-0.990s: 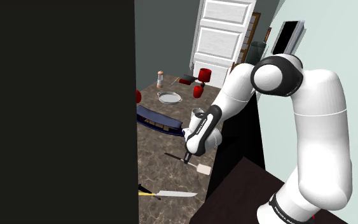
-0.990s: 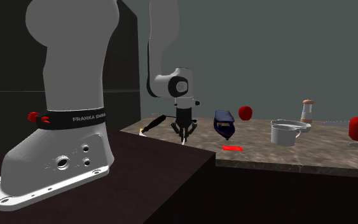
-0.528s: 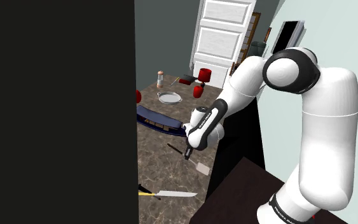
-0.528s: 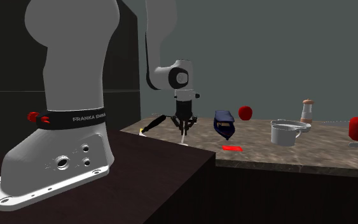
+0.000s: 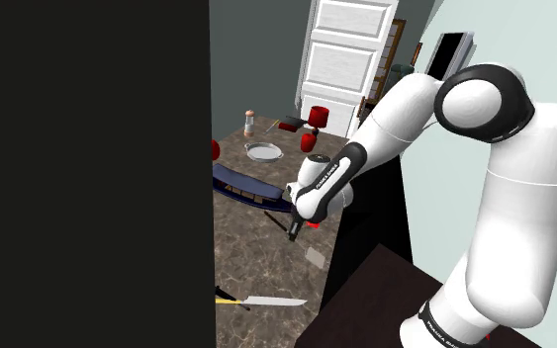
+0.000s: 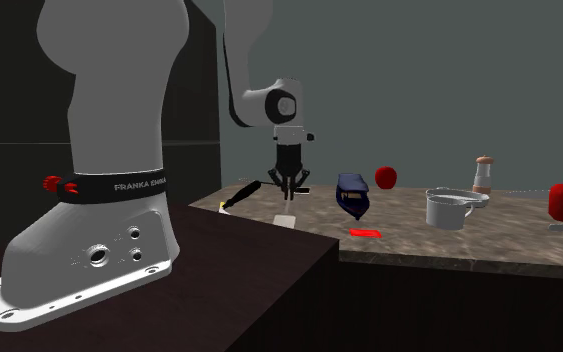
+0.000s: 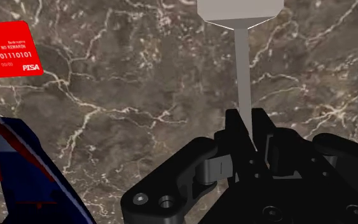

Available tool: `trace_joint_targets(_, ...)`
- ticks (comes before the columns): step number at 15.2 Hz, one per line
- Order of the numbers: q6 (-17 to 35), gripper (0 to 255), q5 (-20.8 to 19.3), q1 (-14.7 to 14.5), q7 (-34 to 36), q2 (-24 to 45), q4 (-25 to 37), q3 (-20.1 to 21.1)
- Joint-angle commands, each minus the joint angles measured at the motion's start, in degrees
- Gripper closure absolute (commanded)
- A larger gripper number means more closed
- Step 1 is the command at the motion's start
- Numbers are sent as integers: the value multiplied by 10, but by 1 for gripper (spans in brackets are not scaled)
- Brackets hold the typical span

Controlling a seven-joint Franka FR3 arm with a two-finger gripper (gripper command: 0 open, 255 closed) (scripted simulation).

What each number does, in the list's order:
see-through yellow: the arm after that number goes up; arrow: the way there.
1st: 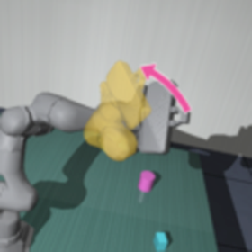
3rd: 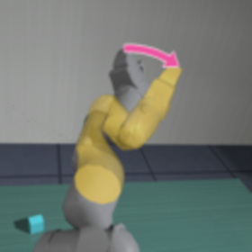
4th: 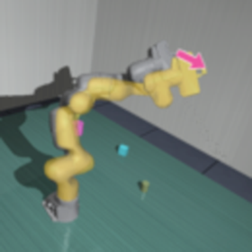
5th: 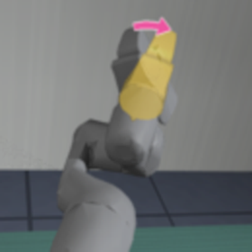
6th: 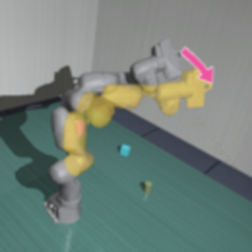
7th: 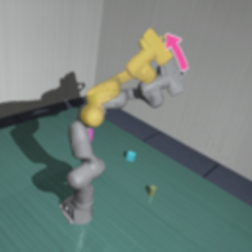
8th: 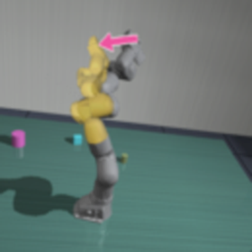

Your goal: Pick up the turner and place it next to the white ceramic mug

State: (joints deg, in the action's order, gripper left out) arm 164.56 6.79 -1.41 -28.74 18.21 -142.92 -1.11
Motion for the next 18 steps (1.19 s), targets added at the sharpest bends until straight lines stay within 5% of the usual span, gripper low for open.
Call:
trace_joint_targets(1, -16, 255, -3, 0, 1, -17, -1, -3)
trace_joint_targets(13, -105, 255, -26, -8, 20, -113, -8, -16)
trace_joint_targets(18, -126, 255, -8, 39, -64, -77, 47, -38)
